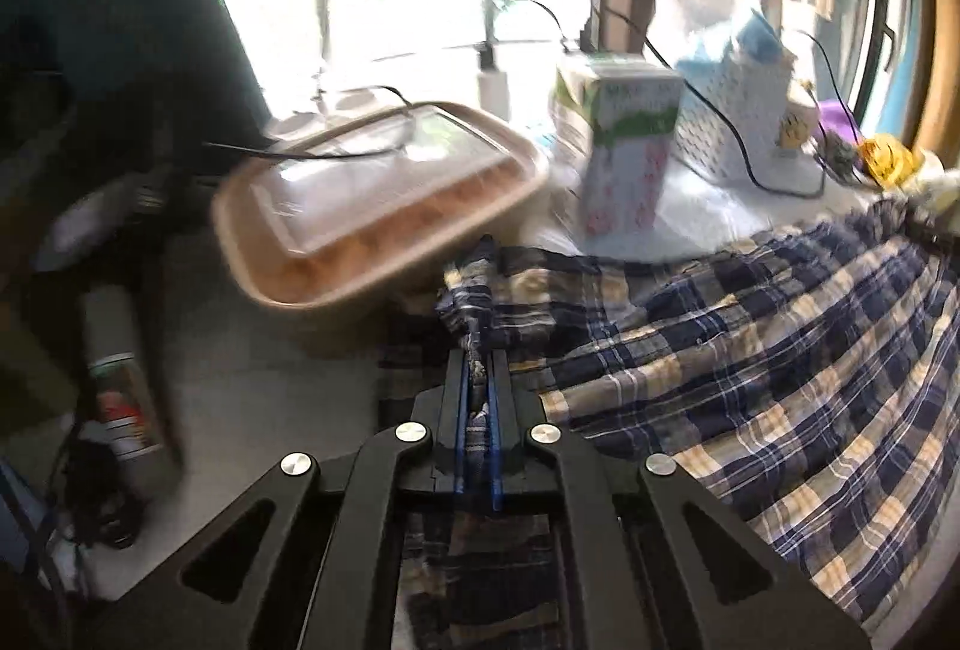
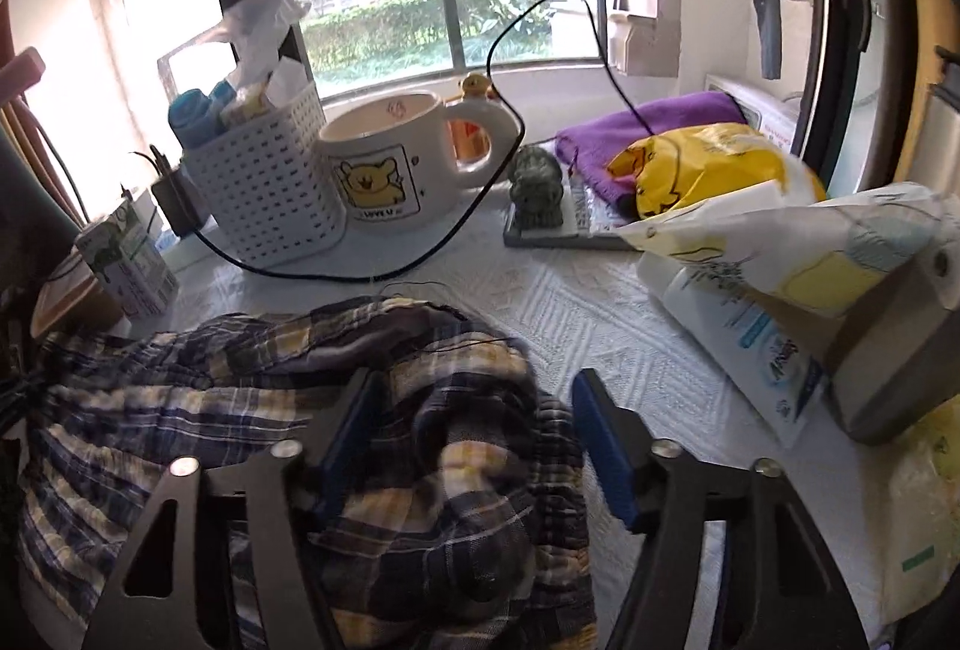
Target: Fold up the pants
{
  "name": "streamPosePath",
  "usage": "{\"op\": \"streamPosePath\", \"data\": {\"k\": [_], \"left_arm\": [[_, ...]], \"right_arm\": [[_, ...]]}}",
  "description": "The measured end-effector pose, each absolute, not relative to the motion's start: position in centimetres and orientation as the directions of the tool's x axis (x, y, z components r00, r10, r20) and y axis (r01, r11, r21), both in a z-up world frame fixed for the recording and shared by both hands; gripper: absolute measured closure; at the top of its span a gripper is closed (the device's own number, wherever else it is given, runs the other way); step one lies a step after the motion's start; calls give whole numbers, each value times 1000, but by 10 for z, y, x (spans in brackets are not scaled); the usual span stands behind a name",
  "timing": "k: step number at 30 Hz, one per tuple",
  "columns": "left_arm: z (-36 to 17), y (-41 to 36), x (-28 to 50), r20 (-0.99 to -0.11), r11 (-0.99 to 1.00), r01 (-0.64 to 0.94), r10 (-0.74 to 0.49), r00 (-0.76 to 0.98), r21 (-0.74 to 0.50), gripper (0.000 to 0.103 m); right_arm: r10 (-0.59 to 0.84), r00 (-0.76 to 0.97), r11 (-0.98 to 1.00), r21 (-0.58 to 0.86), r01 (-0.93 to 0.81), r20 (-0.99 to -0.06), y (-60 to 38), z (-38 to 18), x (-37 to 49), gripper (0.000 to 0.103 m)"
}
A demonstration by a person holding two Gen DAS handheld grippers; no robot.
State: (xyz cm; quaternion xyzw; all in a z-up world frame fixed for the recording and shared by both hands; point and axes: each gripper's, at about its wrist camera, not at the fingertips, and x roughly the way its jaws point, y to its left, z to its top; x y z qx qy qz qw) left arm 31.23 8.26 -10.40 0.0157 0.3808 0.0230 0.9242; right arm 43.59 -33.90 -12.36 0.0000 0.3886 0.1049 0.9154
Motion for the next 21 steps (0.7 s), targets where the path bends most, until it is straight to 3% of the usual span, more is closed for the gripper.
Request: {"op": "streamPosePath", "data": {"k": [1, 8, 10, 12, 16, 21], "left_arm": [[-104, 84, 311, -702, 998, -36, 67, 709, 59, 99], [-115, 94, 314, -749, 997, -64, 72, 658, 40, 93], [-103, 100, 302, -735, 996, -81, 76, 674, 30, 67], [-90, 108, 285, -719, 995, -99, 70, 692, 1, 51], [-69, 116, 246, -699, 993, -113, 55, 713, -38, 50], [-71, 114, 201, -714, 987, -115, 0, 700, -112, 48]], "right_arm": [[187, 671, 978, 70, -198, -718, -336, -126, 440, 52], [120, 675, 990, 41, -133, -728, -327, -122, 462, 52], [117, 701, 991, 35, -131, -704, -328, -111, 454, 52], [117, 722, 991, 31, -130, -682, -331, -101, 443, 51], [111, 749, 993, 39, -113, -654, -341, -83, 419, 51], [97, 761, 995, 48, -87, -642, -355, -74, 380, 43]]}}
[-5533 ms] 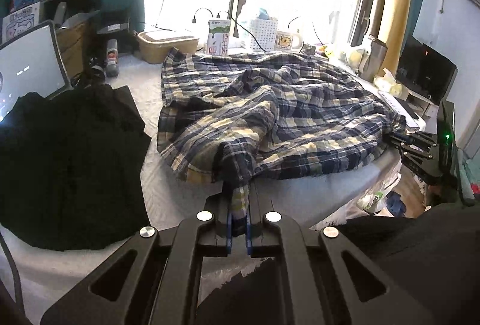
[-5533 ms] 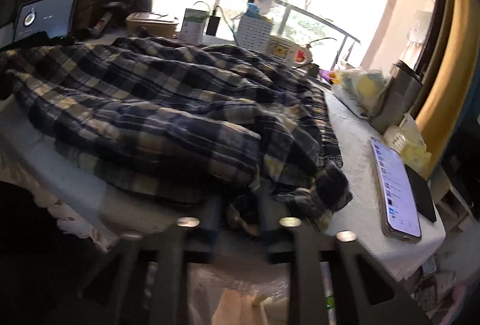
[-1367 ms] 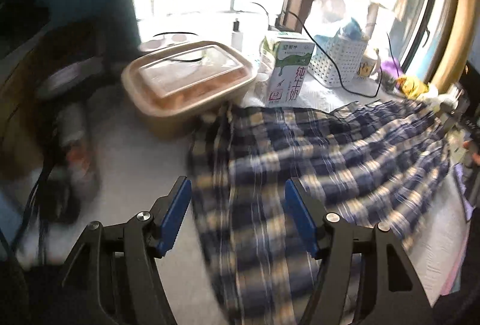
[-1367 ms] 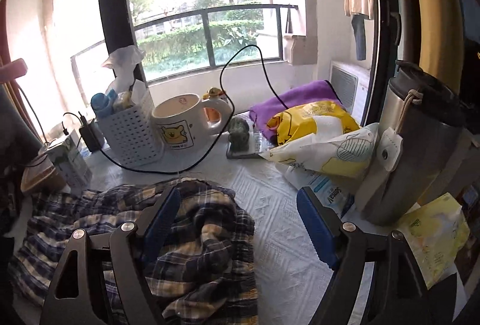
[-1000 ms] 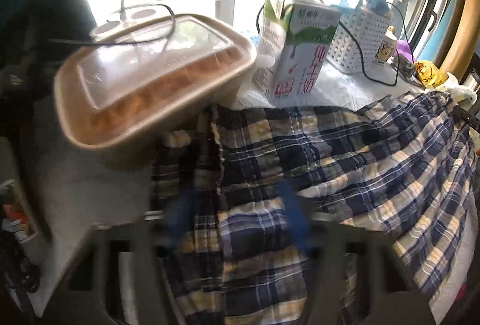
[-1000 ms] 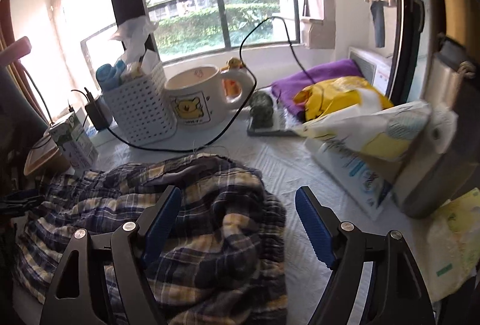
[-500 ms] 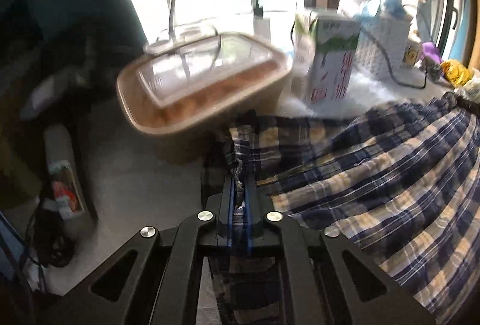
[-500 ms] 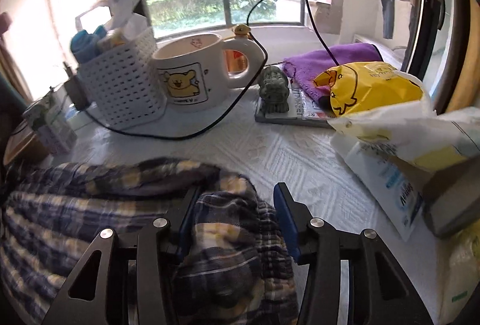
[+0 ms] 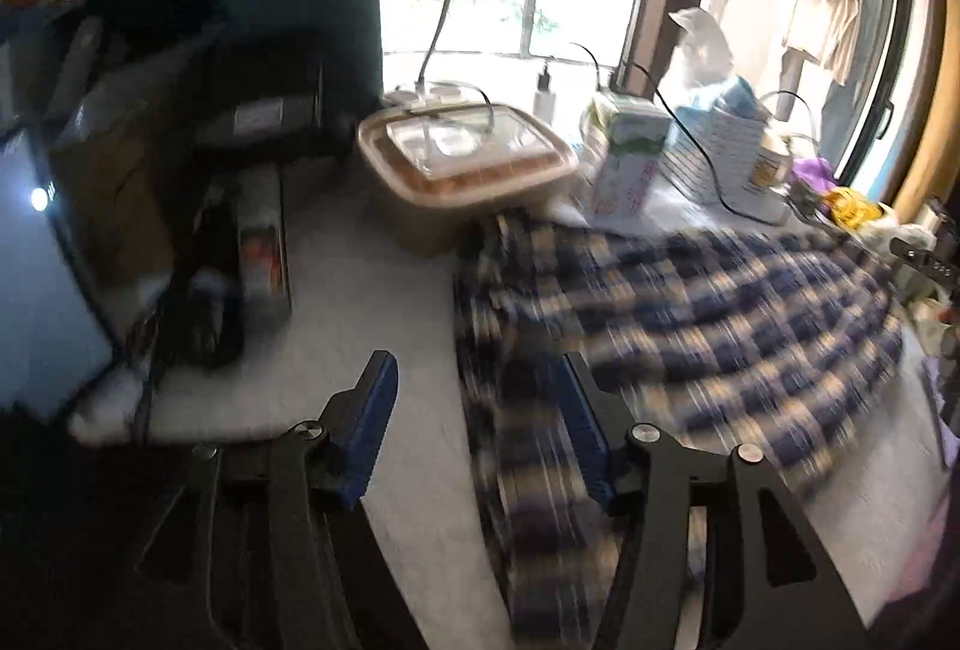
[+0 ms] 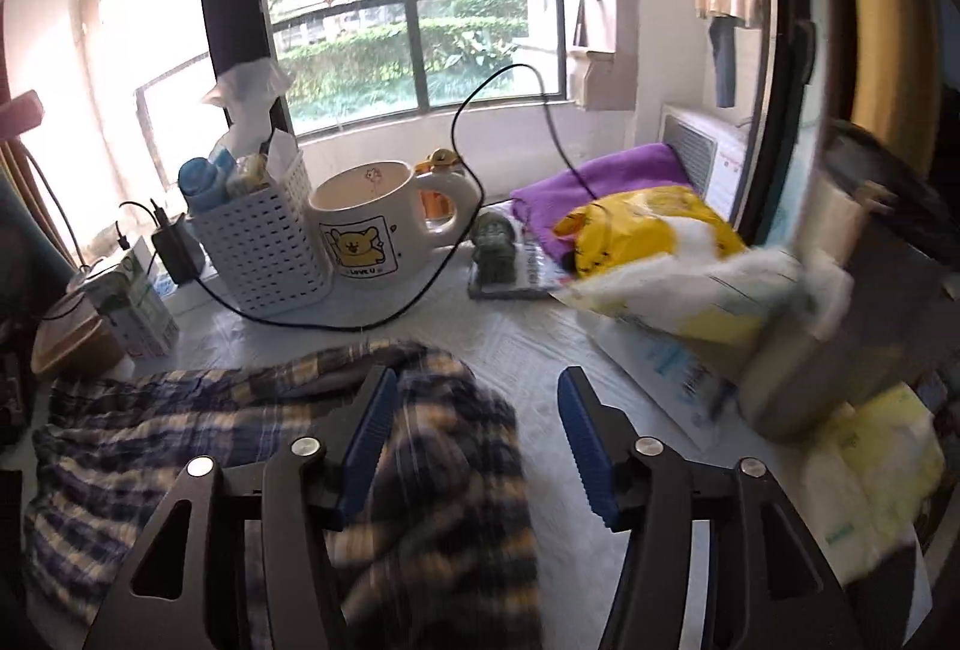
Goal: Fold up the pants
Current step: 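Open the left gripper and smooth the folded plaid pants flat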
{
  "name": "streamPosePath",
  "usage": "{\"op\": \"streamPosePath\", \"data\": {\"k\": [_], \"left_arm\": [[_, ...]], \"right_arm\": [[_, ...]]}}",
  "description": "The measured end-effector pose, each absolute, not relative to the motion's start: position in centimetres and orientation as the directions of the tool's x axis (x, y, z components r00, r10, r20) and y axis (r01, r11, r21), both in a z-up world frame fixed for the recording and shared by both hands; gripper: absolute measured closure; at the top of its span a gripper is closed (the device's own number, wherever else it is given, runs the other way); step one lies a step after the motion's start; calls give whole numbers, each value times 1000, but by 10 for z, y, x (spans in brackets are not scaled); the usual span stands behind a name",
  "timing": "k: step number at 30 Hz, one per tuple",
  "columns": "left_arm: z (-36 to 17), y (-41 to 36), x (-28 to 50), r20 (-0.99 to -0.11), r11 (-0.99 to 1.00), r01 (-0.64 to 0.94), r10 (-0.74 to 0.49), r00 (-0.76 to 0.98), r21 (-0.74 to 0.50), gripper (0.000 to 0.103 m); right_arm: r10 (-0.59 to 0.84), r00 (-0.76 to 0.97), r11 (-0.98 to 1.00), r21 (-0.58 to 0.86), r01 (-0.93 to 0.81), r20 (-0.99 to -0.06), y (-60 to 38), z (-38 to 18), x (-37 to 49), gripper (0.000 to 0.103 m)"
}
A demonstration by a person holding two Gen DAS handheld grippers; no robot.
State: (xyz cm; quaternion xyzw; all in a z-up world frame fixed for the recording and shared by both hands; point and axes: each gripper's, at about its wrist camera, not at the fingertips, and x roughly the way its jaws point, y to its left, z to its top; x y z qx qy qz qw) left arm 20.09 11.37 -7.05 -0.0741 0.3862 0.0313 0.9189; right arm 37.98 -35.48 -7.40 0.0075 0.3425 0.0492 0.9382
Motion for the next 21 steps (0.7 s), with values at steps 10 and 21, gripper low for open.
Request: {"op": "streamPosePath", "data": {"k": [10, 21], "left_arm": [[-118, 86, 159, -782, 968, -118, -105, 614, -222, 48], [-114, 77, 132, -775, 973, -114, -85, 626, -199, 48]], "right_arm": [[109, 696, 994, 64, -91, -710, -356, -101, 322, 40], [179, 609, 984, 146, -105, -773, -353, -137, 282, 23]]}}
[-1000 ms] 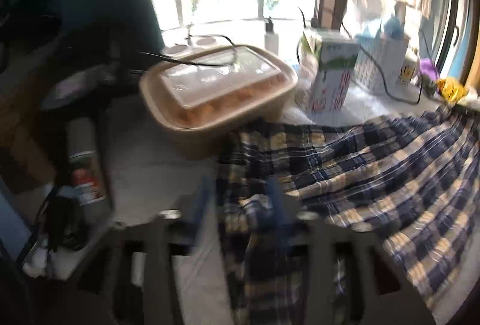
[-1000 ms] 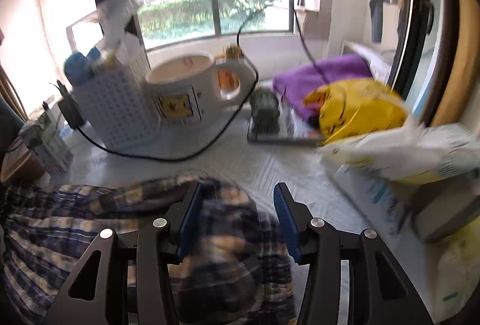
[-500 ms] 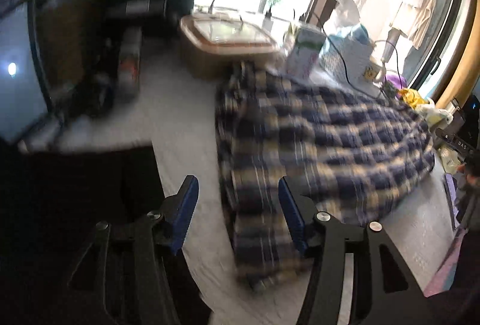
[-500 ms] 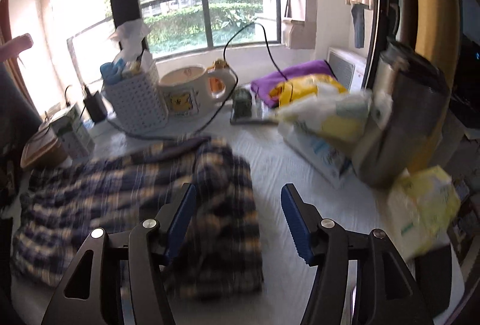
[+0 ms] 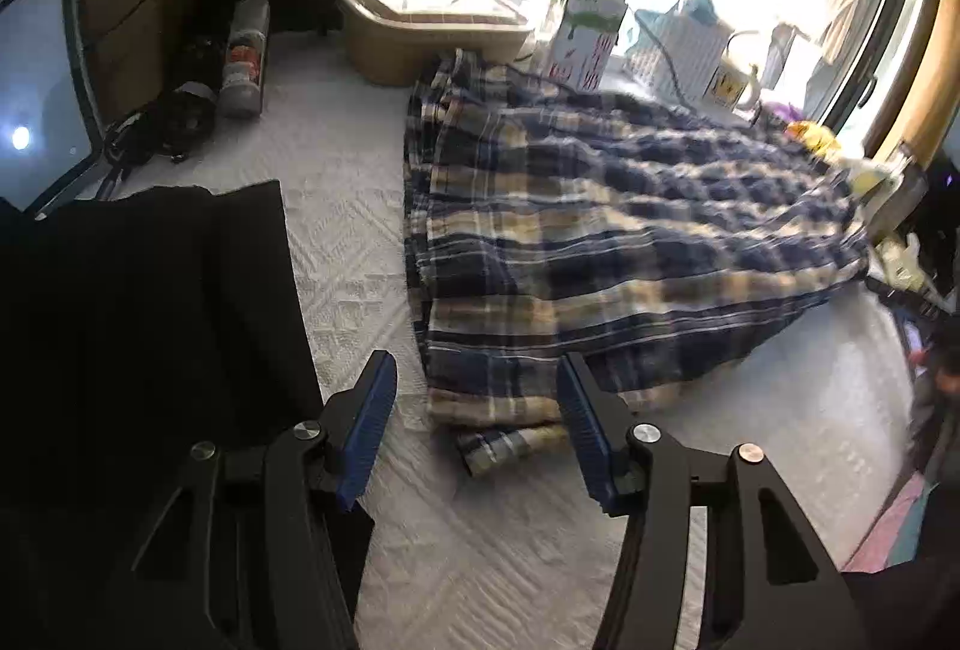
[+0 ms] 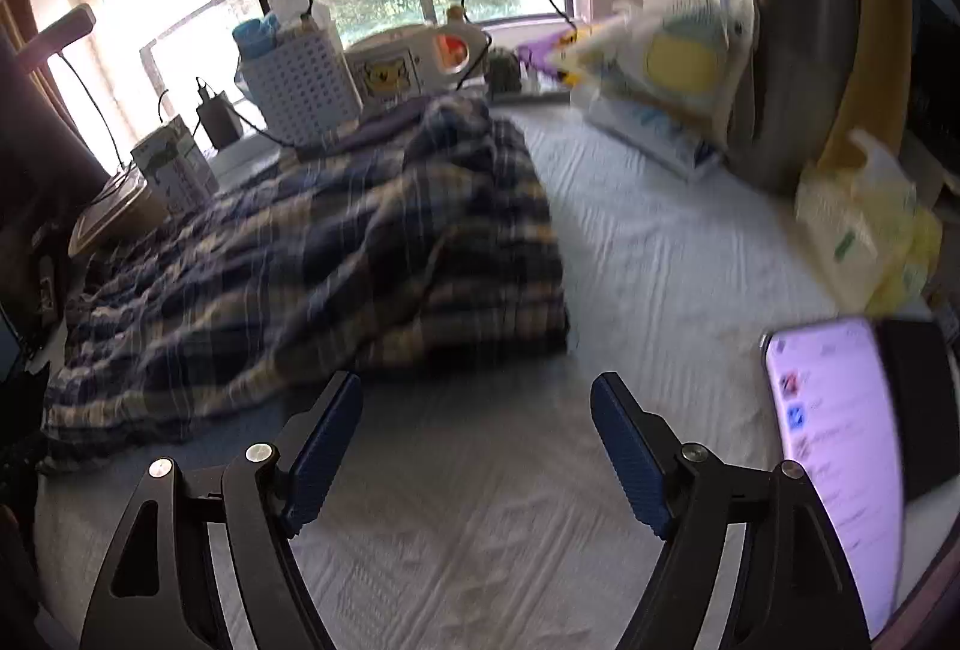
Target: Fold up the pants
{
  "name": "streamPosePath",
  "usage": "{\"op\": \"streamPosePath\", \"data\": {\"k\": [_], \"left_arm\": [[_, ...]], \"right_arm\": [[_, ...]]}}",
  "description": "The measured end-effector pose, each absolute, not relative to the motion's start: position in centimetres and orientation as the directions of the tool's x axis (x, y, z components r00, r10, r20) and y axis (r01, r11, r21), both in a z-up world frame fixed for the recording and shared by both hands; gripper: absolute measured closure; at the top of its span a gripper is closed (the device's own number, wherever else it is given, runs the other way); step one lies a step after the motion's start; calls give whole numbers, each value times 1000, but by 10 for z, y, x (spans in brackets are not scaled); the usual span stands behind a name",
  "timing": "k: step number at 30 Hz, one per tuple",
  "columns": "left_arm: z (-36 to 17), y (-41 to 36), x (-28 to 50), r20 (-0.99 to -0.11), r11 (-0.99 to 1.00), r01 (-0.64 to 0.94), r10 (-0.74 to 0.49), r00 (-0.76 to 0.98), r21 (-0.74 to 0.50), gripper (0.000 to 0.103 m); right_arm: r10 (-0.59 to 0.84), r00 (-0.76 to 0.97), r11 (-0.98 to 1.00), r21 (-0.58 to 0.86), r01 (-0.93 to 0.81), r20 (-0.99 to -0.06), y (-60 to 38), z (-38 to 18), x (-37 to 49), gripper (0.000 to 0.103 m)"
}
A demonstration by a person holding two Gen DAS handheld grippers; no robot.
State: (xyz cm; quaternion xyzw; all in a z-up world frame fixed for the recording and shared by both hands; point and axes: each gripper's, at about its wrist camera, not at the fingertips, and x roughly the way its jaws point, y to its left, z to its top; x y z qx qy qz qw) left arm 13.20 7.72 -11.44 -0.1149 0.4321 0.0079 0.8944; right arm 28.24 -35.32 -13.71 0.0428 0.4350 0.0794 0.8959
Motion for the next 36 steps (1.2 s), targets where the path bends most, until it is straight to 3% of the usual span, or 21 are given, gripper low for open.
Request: {"op": "streamPosePath", "data": {"k": [9, 13, 24, 26, 31, 35, 36], "left_arm": [[-95, 67, 133, -748, 975, -106, -77, 659, -193, 47], [-92, 68, 137, -750, 975, -118, -64, 659, -187, 47], [-91, 74, 147, -768, 960, -169, -65, 637, -222, 47], [-91, 69, 148, -771, 962, -164, -68, 633, -219, 47], [-96, 56, 153, -778, 965, -136, -94, 621, -226, 47], [-103, 45, 157, -790, 967, -115, -115, 602, -228, 47], [-105, 43, 158, -794, 968, -112, -117, 597, -227, 47]], "right_arm": [[338, 568, 941, 288, -179, -750, -327, -144, 299, 16], [419, 568, 901, 400, -166, -709, -333, -144, 315, 0], [488, 612, 823, 562, -85, -622, -351, -141, 354, 2], [458, 623, 839, 540, -67, -634, -354, -141, 356, 22], [468, 627, 802, 597, -6, -623, -378, -148, 364, 57], [485, 623, 781, 624, 7, -613, -385, -152, 369, 83], [480, 626, 788, 616, 1, -615, -383, -151, 369, 85]]}}
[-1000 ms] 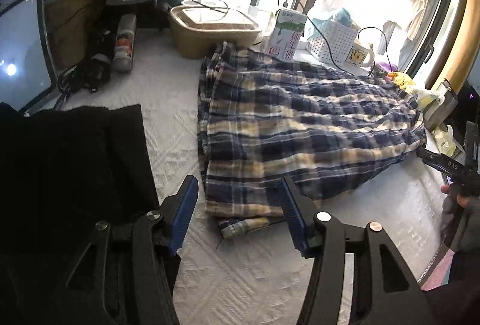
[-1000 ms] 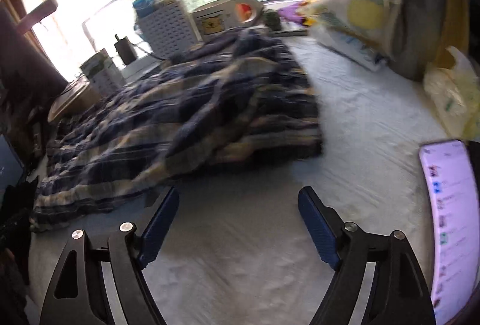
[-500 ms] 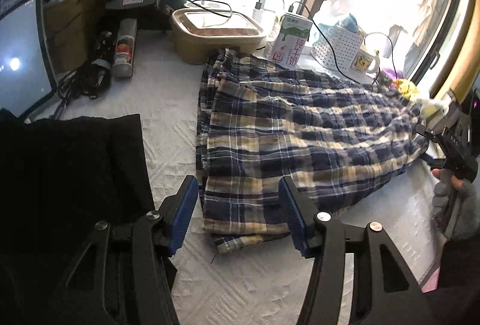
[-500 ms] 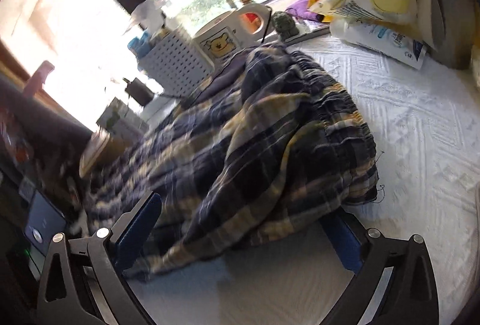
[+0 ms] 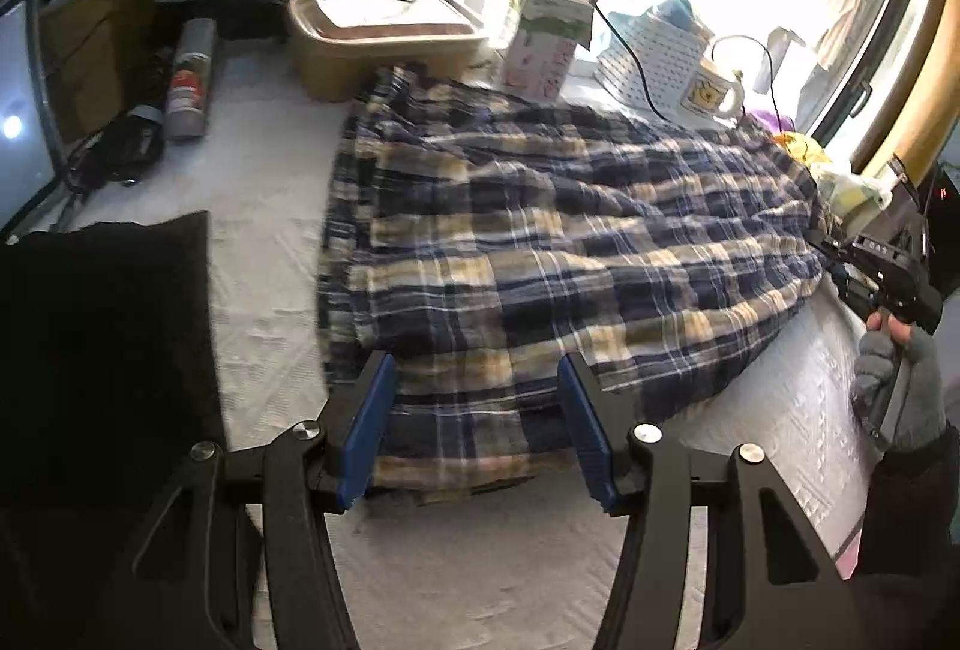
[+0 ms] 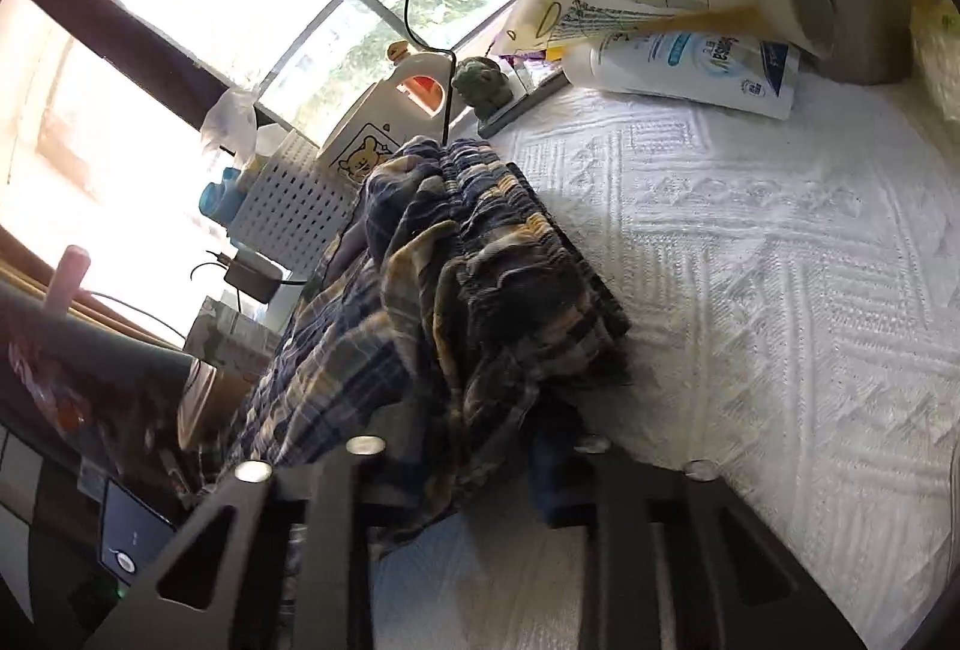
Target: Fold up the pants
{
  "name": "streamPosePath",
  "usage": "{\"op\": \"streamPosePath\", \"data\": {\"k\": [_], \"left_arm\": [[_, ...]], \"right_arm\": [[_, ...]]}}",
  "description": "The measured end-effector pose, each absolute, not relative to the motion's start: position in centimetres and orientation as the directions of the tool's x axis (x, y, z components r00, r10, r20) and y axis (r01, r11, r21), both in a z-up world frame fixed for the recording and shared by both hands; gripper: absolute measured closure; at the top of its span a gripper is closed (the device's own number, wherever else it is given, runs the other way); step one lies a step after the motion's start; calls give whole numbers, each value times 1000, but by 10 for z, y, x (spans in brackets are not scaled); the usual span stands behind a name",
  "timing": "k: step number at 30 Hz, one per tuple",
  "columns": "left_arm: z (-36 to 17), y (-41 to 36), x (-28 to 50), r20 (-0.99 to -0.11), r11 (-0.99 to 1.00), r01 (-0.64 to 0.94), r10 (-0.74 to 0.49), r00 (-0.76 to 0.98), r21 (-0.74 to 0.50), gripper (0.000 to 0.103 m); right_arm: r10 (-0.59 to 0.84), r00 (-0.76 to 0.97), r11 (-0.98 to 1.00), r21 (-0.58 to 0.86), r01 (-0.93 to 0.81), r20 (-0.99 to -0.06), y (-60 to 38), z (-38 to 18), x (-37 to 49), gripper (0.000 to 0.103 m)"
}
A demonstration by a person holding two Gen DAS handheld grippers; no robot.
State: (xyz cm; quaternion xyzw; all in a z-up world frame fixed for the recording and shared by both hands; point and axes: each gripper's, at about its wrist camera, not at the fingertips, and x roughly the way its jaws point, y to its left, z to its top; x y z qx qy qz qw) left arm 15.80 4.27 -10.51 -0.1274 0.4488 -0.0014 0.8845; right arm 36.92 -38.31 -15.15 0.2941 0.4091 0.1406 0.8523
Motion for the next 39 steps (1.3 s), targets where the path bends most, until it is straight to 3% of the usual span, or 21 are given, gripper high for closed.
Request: {"op": "streamPosePath", "data": {"k": [4, 13, 18, 20, 22, 28, 35, 36, 39], "left_arm": [[-109, 40, 159, -802, 969, -107, -120, 585, -223, 47], [-121, 40, 162, -831, 972, -115, -109, 545, -203, 47], [-110, 43, 161, -812, 970, -117, -108, 574, -211, 47], [-104, 45, 160, -796, 969, -116, -107, 596, -217, 47], [-97, 47, 160, -781, 967, -115, -109, 615, -226, 47], [-90, 57, 162, -752, 963, -127, -101, 651, -239, 47], [-109, 65, 175, -778, 957, -145, -109, 619, -250, 47], [-110, 66, 176, -779, 957, -143, -113, 617, -252, 47], [-110, 67, 179, -778, 958, -133, -121, 616, -254, 47]], "right_arm": [[438, 658, 828, 561, -28, -613, -379, -138, 363, 90], [392, 643, 863, 505, -9, -658, -381, -133, 367, 89], [438, 621, 835, 550, -13, -650, -385, -141, 369, 62], [451, 618, 830, 557, -26, -644, -382, -140, 370, 46], [449, 618, 832, 554, -27, -645, -377, -136, 371, 39], [412, 633, 848, 530, -3, -656, -378, -124, 357, 39], [408, 601, 841, 539, 45, -687, -385, -137, 344, 37], [417, 604, 834, 551, 43, -679, -386, -138, 347, 36], [498, 623, 744, 666, 51, -604, -398, -141, 367, 15]]}}
